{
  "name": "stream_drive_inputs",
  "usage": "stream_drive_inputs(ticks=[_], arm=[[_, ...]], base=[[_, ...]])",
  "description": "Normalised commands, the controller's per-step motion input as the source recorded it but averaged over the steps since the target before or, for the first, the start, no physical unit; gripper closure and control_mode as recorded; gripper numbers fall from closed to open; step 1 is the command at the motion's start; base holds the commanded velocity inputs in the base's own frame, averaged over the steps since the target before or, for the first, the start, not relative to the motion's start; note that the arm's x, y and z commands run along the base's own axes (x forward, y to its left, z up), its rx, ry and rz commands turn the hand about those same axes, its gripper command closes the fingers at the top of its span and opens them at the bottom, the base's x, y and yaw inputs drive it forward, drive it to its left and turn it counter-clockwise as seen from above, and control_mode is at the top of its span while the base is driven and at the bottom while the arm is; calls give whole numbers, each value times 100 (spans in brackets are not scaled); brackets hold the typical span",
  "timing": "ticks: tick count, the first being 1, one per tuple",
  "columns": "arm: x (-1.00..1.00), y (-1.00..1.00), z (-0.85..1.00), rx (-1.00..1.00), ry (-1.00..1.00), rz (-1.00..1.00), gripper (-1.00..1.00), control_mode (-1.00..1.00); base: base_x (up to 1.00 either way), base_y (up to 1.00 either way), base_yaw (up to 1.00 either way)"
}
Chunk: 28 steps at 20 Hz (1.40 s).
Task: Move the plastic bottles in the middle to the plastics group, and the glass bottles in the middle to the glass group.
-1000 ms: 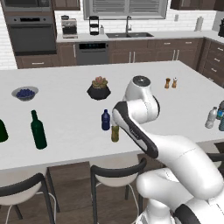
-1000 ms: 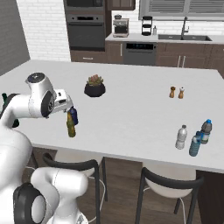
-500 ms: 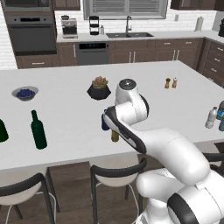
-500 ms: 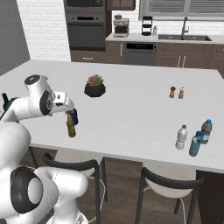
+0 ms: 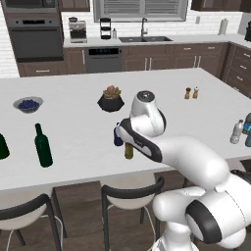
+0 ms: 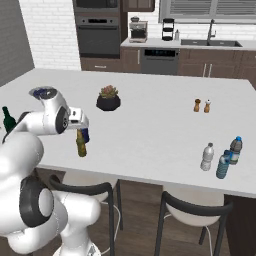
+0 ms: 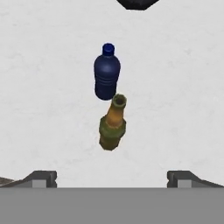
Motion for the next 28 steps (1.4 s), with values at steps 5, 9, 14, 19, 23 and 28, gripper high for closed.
stream_drive_inputs(ticks=[5, 9, 14, 19, 23, 28], arm=[[32, 0, -27, 3, 0, 7, -100, -100], [11, 0, -23, 2, 0, 7, -100, -100], [7, 0, -25, 0, 0, 4, -100, -100], [20, 0, -17, 0, 0, 2, -100, -100], [30, 0, -6, 0, 0, 0, -100, -100], [13, 0, 0, 0, 5, 0, -100, -100]], base=[[0, 0, 0], [0, 0, 0], [0, 0, 0], [0, 0, 0], [0, 0, 0], [0, 0, 0]])
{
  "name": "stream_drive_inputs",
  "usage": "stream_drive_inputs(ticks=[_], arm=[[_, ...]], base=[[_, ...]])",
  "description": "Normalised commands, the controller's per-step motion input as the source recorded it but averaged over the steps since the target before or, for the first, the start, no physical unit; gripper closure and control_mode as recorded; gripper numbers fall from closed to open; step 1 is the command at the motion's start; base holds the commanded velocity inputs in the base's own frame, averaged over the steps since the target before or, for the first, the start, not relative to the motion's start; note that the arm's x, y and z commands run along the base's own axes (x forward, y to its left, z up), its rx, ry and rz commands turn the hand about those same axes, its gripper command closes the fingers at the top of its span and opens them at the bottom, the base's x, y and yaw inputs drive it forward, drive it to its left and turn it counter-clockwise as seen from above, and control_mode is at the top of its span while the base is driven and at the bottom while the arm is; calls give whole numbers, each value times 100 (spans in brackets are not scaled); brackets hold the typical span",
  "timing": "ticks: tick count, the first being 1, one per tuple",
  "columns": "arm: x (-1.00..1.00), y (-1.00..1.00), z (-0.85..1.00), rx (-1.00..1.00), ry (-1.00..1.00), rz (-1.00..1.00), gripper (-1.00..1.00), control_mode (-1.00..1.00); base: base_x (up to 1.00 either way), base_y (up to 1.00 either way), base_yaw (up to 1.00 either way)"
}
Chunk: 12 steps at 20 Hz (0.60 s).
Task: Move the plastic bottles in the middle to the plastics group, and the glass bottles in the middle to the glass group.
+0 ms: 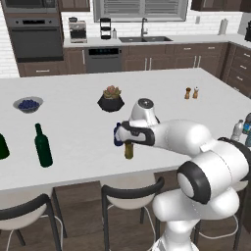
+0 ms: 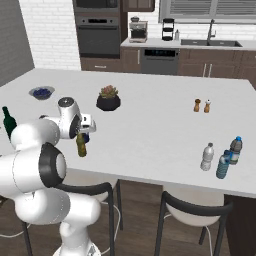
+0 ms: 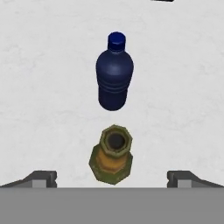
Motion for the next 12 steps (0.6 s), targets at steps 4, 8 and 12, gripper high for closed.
stream_drive_inputs(ticks=[4, 8, 12], arm=[[1, 0, 0, 0, 8, 0, -100, -100], [0, 0, 0, 0, 1, 0, -100, -100], [0, 0, -3, 0, 0, 0, -100, -100]], base=[[0, 0, 0], [0, 0, 0], [0, 0, 0]])
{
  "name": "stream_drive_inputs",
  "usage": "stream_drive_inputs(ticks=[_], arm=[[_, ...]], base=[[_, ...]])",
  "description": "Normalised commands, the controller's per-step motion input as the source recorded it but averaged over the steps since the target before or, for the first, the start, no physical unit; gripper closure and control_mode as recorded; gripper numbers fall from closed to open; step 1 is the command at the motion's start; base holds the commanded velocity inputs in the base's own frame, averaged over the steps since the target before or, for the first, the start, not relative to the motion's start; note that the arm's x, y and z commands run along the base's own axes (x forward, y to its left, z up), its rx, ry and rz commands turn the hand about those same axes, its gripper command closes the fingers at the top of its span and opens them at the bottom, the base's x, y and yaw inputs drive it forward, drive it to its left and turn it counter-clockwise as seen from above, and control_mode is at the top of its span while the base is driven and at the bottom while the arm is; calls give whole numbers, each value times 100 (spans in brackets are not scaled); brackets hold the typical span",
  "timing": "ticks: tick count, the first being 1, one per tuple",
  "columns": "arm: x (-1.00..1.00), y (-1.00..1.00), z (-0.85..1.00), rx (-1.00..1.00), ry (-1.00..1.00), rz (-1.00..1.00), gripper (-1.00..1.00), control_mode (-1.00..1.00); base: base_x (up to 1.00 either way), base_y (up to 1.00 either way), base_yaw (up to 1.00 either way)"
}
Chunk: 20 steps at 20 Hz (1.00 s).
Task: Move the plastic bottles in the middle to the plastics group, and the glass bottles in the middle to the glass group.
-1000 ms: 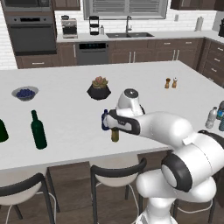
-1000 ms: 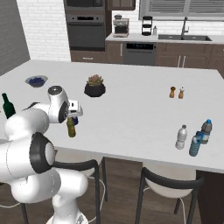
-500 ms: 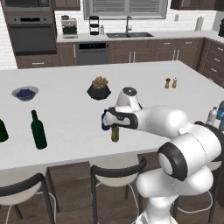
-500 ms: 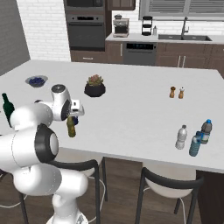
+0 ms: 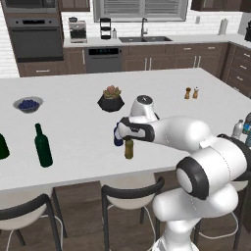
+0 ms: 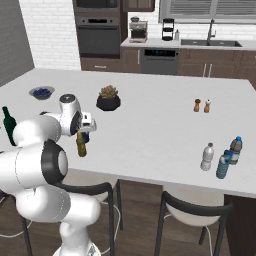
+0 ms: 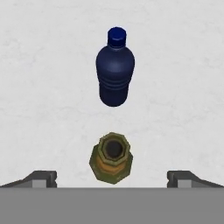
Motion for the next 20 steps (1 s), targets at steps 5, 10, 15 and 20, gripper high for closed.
stream_drive_inputs(ticks=[5, 10, 15, 20], arm=[[9, 0, -5, 0, 0, 0, -100, -100], [8, 0, -11, 0, 0, 0, -100, -100], [0, 0, -23, 0, 0, 0, -100, -100], [1, 1, -14, 0, -1, 0, -100, -100]], base=[[0, 0, 0], [0, 0, 0], [0, 0, 0], [0, 0, 0]])
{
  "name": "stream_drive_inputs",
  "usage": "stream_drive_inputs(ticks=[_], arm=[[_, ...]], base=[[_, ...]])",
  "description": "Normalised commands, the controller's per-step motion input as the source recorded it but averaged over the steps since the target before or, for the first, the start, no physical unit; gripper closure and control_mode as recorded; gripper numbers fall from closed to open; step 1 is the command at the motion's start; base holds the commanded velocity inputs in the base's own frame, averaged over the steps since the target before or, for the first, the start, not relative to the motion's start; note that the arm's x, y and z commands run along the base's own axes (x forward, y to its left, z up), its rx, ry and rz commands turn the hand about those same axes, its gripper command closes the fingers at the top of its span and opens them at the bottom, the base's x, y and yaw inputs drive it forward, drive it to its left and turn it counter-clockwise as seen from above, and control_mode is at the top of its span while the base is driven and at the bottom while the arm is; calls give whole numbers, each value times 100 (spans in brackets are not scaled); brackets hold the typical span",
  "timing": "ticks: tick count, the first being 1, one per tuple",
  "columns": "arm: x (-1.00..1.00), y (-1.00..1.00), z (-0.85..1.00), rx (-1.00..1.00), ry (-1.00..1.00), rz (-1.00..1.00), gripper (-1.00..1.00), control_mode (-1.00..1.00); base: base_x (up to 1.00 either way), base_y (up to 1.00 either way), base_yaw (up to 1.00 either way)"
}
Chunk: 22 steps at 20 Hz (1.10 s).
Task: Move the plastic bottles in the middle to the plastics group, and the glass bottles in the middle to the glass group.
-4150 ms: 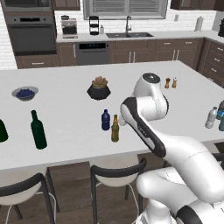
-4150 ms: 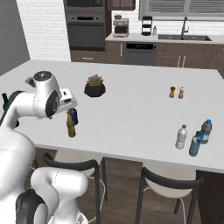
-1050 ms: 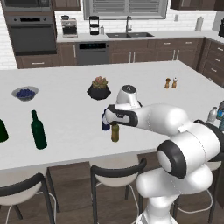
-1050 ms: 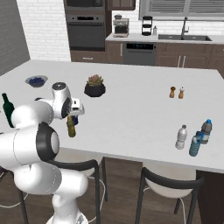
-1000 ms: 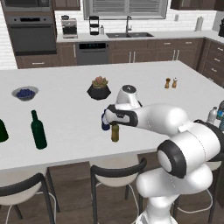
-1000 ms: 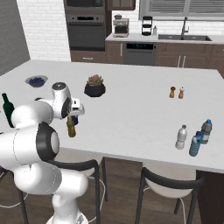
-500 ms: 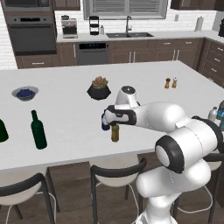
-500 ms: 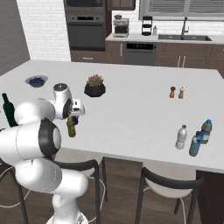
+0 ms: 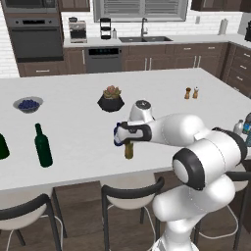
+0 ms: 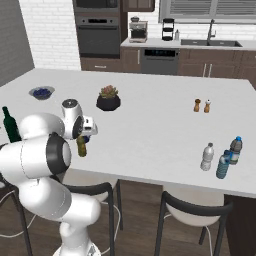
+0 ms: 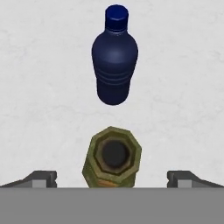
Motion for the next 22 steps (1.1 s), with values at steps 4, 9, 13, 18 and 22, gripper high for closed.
stream_drive_inputs(ticks=[4, 9, 13, 18, 22], arm=[[11, 0, -10, 0, -4, 0, -100, -100], [6, 0, 0, 0, 0, 0, -100, -100], [0, 0, 0, 0, 0, 0, -100, -100], [0, 0, 0, 2, -6, 0, -100, -100], [0, 0, 0, 5, -3, 0, -100, -100]], base=[[0, 0, 0], [0, 0, 0], [0, 0, 0], [0, 0, 0], [0, 0, 0]])
